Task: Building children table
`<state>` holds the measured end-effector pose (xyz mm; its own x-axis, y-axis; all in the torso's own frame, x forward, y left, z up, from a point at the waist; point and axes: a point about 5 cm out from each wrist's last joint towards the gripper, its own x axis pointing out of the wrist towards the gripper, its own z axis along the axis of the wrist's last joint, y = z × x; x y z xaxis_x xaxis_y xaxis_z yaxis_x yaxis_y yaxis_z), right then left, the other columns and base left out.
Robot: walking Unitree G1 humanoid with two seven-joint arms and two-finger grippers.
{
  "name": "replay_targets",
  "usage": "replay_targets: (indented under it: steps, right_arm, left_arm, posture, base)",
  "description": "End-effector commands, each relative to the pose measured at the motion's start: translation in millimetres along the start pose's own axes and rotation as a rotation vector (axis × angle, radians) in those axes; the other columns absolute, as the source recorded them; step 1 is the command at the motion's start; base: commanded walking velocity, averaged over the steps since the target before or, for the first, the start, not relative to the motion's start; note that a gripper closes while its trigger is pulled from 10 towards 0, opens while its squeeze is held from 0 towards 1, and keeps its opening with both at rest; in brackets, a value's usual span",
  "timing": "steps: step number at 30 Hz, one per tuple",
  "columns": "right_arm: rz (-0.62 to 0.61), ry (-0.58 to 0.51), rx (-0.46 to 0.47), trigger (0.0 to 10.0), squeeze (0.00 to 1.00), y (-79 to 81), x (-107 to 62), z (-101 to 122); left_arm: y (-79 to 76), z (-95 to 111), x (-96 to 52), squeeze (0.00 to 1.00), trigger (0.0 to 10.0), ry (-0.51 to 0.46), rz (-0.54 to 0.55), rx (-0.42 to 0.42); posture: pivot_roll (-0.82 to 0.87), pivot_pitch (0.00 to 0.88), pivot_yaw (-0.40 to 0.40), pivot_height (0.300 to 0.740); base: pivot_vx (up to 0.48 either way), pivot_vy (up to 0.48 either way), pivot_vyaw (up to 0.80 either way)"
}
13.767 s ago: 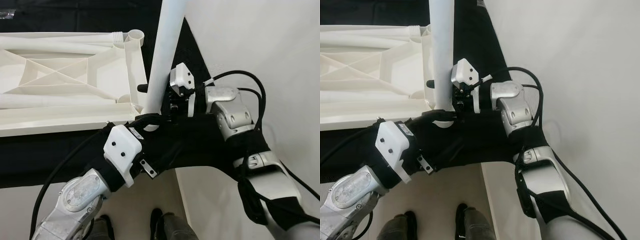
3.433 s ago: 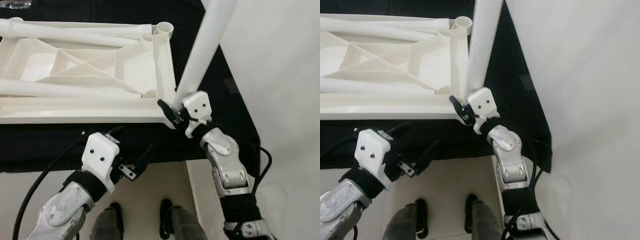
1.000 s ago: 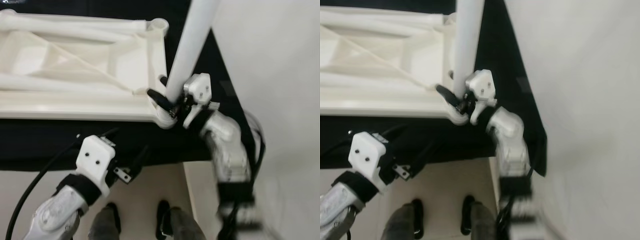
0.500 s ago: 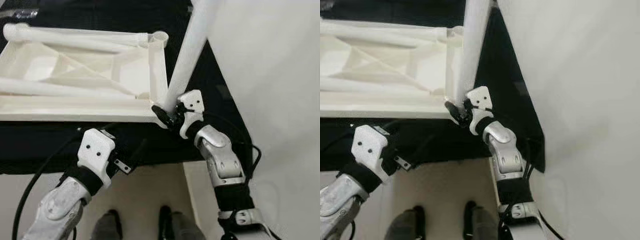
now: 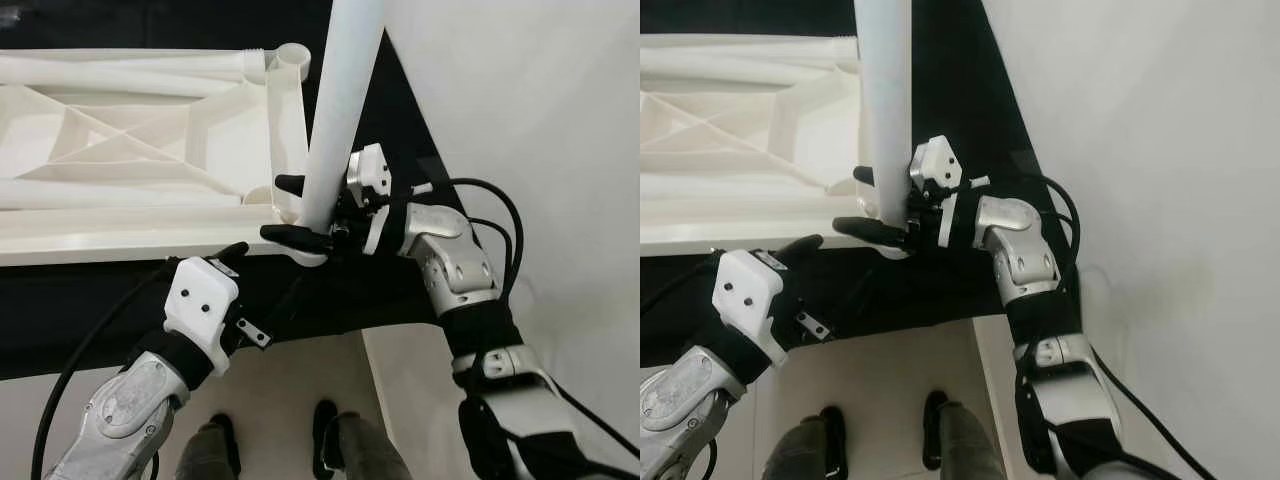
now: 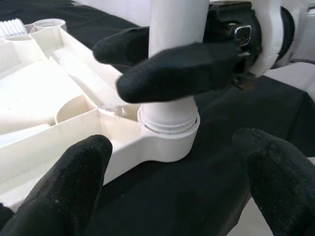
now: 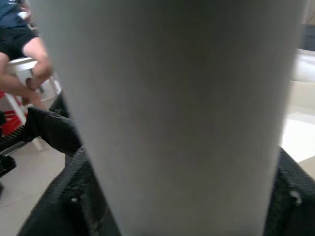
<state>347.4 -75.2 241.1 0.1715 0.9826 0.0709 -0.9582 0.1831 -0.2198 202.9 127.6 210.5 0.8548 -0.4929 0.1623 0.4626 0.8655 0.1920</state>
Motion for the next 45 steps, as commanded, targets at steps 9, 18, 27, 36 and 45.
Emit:
replay_targets:
  steps: [9,18,27,36,45]
  right_arm:
    - [0.044,-0.064,-0.007,0.0,0.00,-12.2,4.1,9.1]
    - [-0.530,0.072,-0.020,0.0,0.00,-8.2,-24.2,-33.6]
    - [-0.888,0.180,-0.036,0.0,0.00,35.1,-21.1,-67.1]
    - [-0.760,0.082,-0.012,10.0,1.00,25.0,-4.9,-53.7]
    - [-0.311,-0.028,-0.115,10.0,0.00,17.0,7.8,-11.0]
  left_arm:
    - [-3.2,-4.1,-0.5,0.00,10.0,0.011,0.001,-0.006]
    - [-4.8,-6.4,-2.5,0.00,10.0,0.019,-0.008,-0.011]
    - [-7.0,-8.1,-1.1,0.00,10.0,0.024,-0.033,-0.025]
    - [-2.3,-7.2,-1.7,0.00,10.0,0.024,-0.022,-0.010]
    - [-5.1,-7.2,1.4,0.00,10.0,0.018,-0.034,-0.013]
  posture:
    - [0.14,0.267,-0.147,0.740]
    - [0.10,0.266,-0.148,0.740]
    - [0.09,0.269,-0.117,0.740]
    - [0.10,0.270,-0.115,0.740]
    - [0.10,0.268,-0.123,0.740]
  base:
    - [0.000,0.000,0.00]
    - [0.000,0.000,0.00]
    - [0.000,0.000,0.00]
    - [0.000,0.000,0.00]
    - [0.000,0.000,0.00]
